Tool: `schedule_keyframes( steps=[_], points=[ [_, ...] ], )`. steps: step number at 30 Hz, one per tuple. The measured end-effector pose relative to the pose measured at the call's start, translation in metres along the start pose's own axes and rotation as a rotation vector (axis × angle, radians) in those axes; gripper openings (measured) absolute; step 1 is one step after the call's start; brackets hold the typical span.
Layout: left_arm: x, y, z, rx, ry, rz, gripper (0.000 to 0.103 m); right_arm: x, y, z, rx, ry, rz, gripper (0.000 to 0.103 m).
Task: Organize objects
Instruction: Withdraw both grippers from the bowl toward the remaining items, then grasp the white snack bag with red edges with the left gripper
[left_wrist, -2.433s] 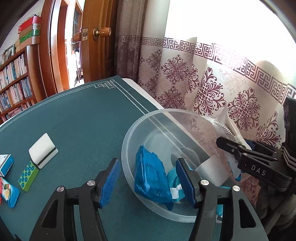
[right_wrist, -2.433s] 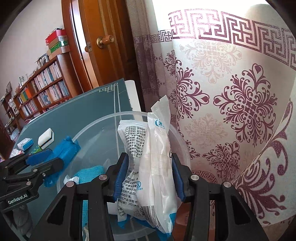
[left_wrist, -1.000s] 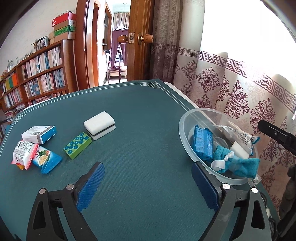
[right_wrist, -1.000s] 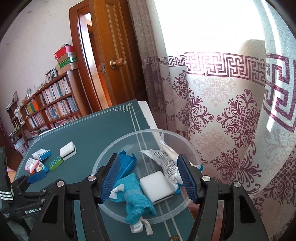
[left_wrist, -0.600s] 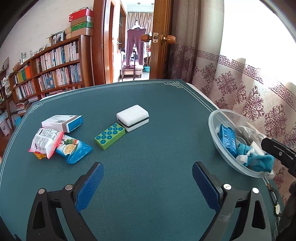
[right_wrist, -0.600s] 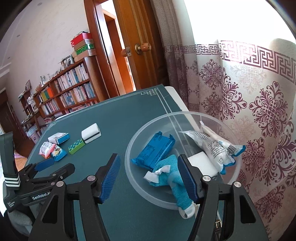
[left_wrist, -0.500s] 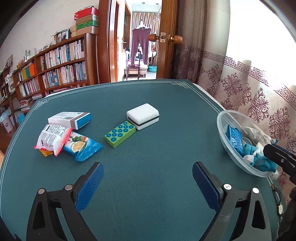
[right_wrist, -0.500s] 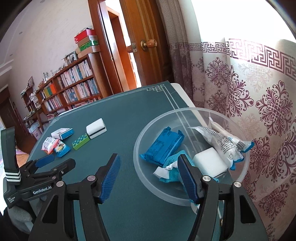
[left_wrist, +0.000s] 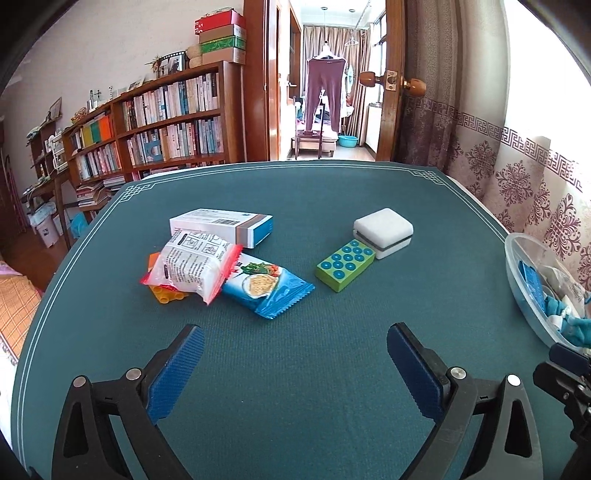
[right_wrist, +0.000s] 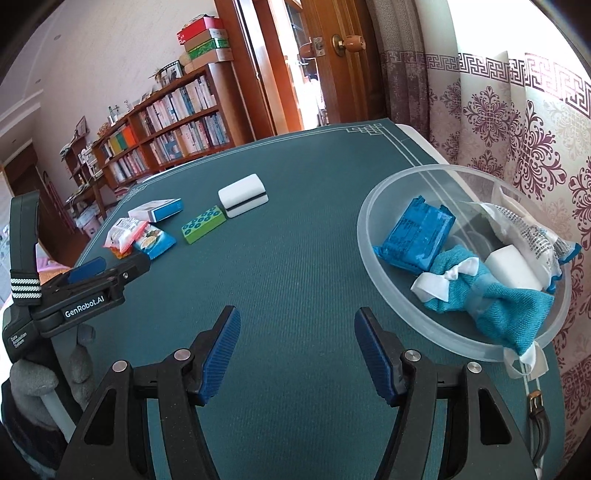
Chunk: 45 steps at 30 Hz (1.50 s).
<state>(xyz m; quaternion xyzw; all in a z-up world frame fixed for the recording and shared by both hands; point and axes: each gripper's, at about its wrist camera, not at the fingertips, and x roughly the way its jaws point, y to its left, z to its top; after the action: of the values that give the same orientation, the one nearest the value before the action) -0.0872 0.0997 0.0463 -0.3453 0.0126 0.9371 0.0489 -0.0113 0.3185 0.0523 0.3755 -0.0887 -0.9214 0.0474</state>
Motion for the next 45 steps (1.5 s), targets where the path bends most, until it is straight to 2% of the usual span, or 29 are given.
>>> schedule_keyframes(
  steps=[14, 20, 31, 34, 38, 45],
  points=[
    [0.009, 0.061, 0.015, -0.052, -0.027, 0.124, 0.101, 0.025, 0.028, -0.013, -0.029, 0.072, 0.040, 0.066],
    [0.025, 0.070, 0.025, -0.034, -0.015, 0.157, 0.101, 0.035, 0.034, -0.016, -0.034, 0.099, 0.054, 0.066],
    [0.052, 0.065, 0.032, 0.008, 0.009, 0.170, 0.101, 0.039, 0.037, -0.012, -0.044, 0.088, 0.049, 0.066],
    [0.055, 0.065, 0.033, 0.011, 0.013, 0.164, 0.095, 0.040, 0.038, -0.012, -0.044, 0.081, 0.052, 0.068],
    [0.060, 0.067, 0.032, 0.009, 0.033, 0.153, 0.079, 0.041, 0.041, -0.013, -0.055, 0.069, 0.046, 0.071],
    [0.055, 0.075, 0.032, -0.026, 0.021, 0.159, 0.058, 0.042, 0.045, -0.016, -0.072, 0.060, 0.038, 0.074]
  ],
)
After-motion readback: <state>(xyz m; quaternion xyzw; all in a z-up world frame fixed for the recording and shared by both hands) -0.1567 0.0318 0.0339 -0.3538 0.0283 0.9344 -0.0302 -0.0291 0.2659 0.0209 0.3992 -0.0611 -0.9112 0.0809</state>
